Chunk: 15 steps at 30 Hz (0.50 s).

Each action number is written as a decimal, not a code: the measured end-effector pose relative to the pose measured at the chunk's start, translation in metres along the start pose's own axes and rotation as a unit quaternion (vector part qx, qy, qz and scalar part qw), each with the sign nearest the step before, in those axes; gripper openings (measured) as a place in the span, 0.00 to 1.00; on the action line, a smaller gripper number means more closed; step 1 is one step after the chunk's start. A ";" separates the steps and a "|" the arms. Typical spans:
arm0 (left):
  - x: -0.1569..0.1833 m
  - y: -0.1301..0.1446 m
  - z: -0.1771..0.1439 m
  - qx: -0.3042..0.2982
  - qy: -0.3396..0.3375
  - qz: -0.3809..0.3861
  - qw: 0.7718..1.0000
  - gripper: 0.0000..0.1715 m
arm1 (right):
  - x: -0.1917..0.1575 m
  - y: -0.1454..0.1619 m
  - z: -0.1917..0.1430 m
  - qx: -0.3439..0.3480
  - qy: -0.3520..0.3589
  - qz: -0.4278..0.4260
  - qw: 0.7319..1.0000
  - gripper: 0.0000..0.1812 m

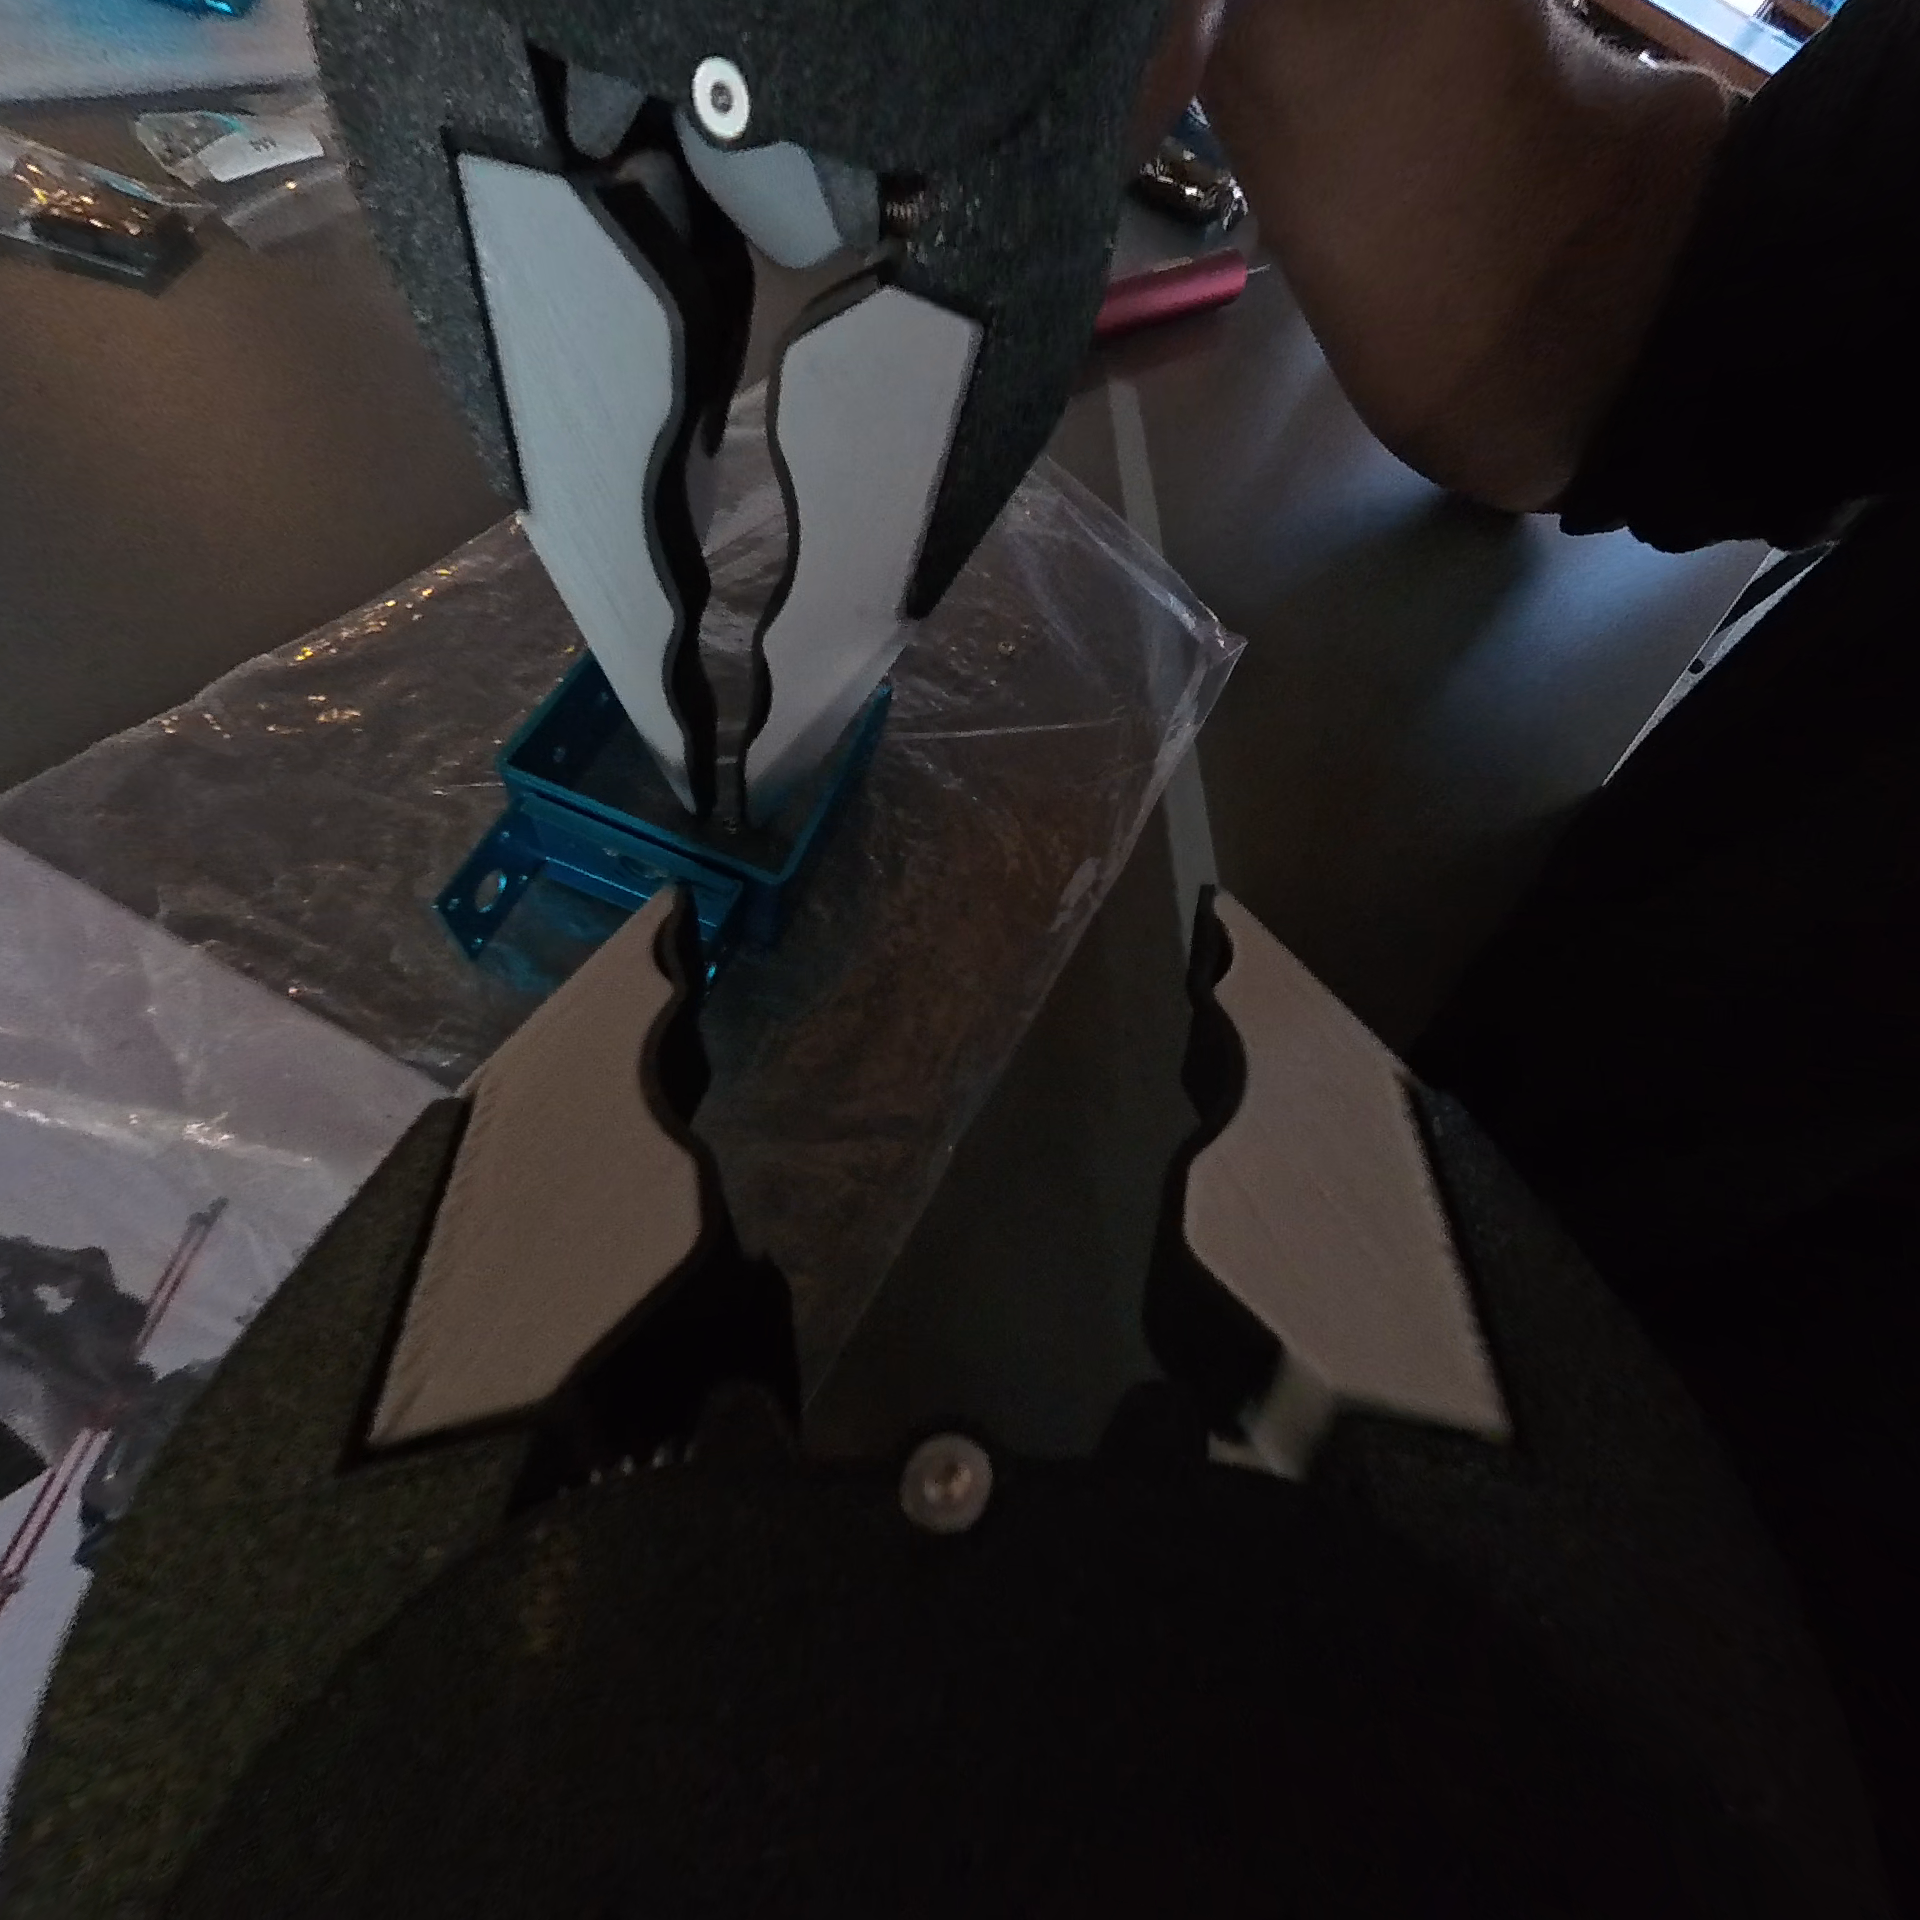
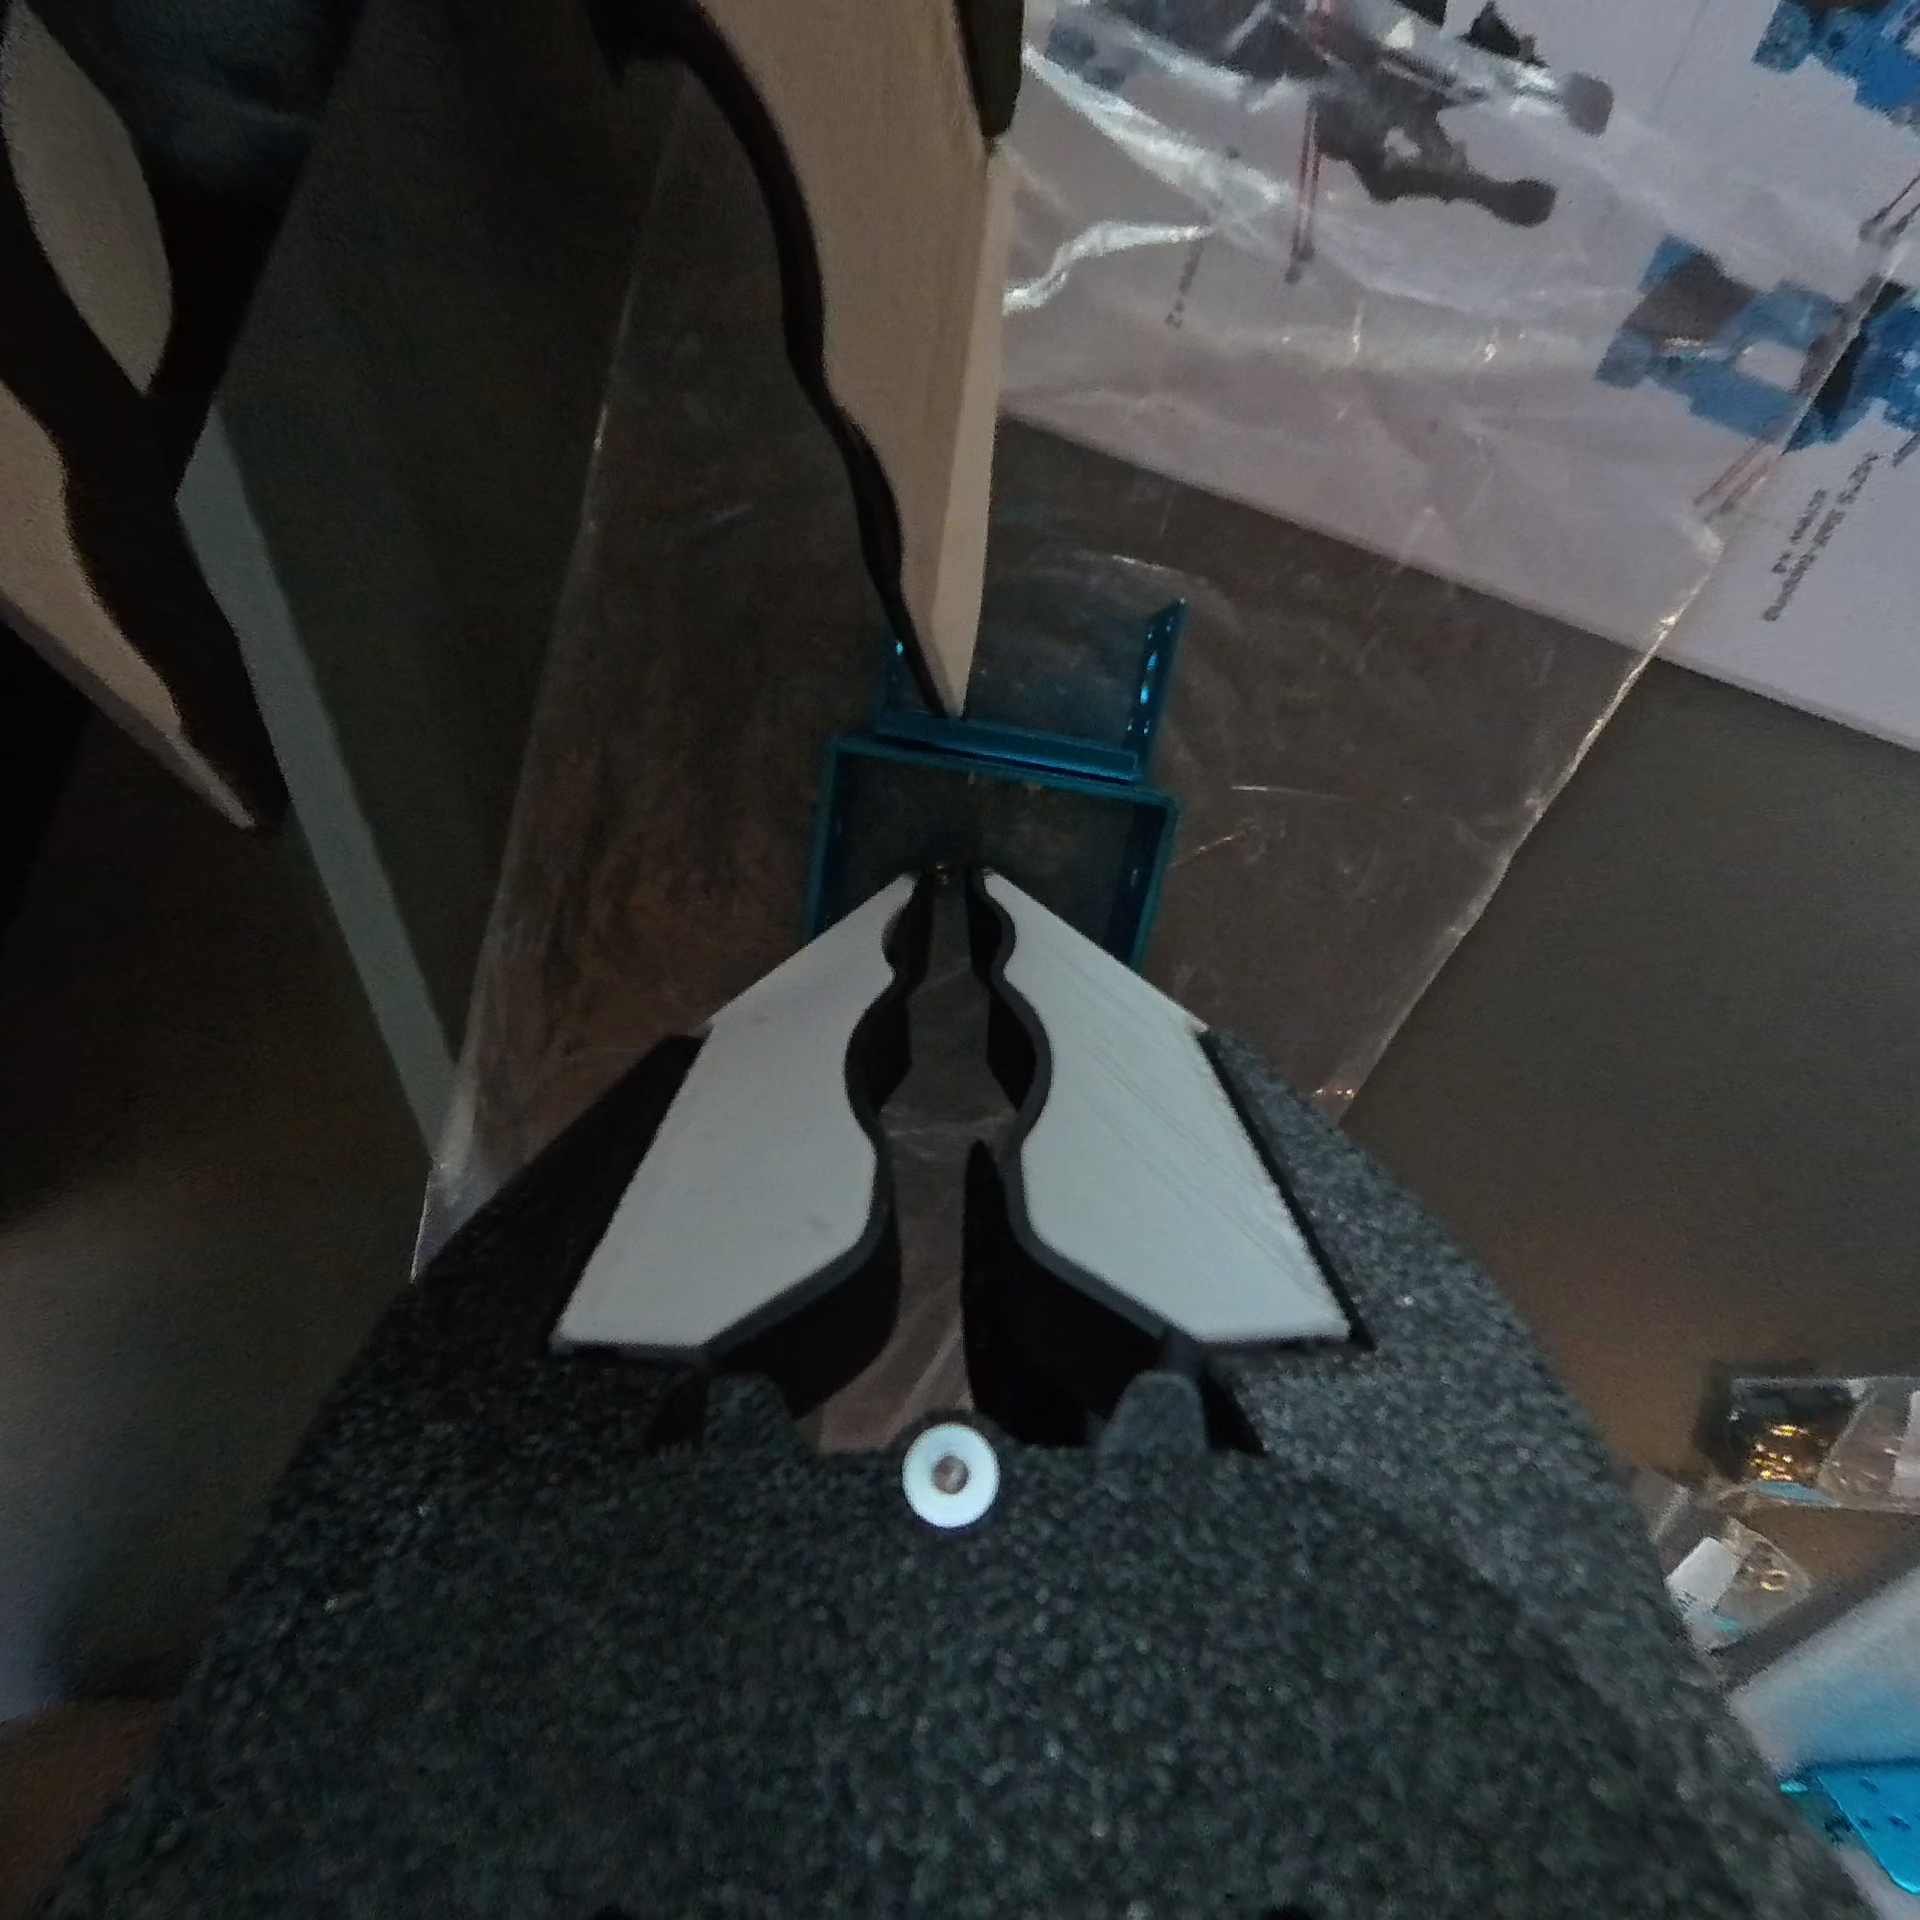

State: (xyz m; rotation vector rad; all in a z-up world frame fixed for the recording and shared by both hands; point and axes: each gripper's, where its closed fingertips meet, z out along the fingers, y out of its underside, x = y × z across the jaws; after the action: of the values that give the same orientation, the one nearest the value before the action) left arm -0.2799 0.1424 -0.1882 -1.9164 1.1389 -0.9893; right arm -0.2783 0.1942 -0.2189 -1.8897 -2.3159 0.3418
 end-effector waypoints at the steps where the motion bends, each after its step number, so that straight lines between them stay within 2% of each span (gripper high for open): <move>1: 0.000 0.000 0.000 0.001 0.000 -0.001 1.000 0.54 | 0.000 0.000 0.000 0.000 0.002 -0.002 1.000 0.04; 15: -0.001 0.000 0.000 0.000 -0.002 -0.004 1.000 0.54 | -0.002 -0.001 0.000 0.001 0.006 -0.009 1.000 0.04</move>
State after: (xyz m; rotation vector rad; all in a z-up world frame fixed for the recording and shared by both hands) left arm -0.2804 0.1433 -0.1883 -1.9222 1.1301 -0.9898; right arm -0.2794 0.1922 -0.2188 -1.8633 -2.3221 0.3307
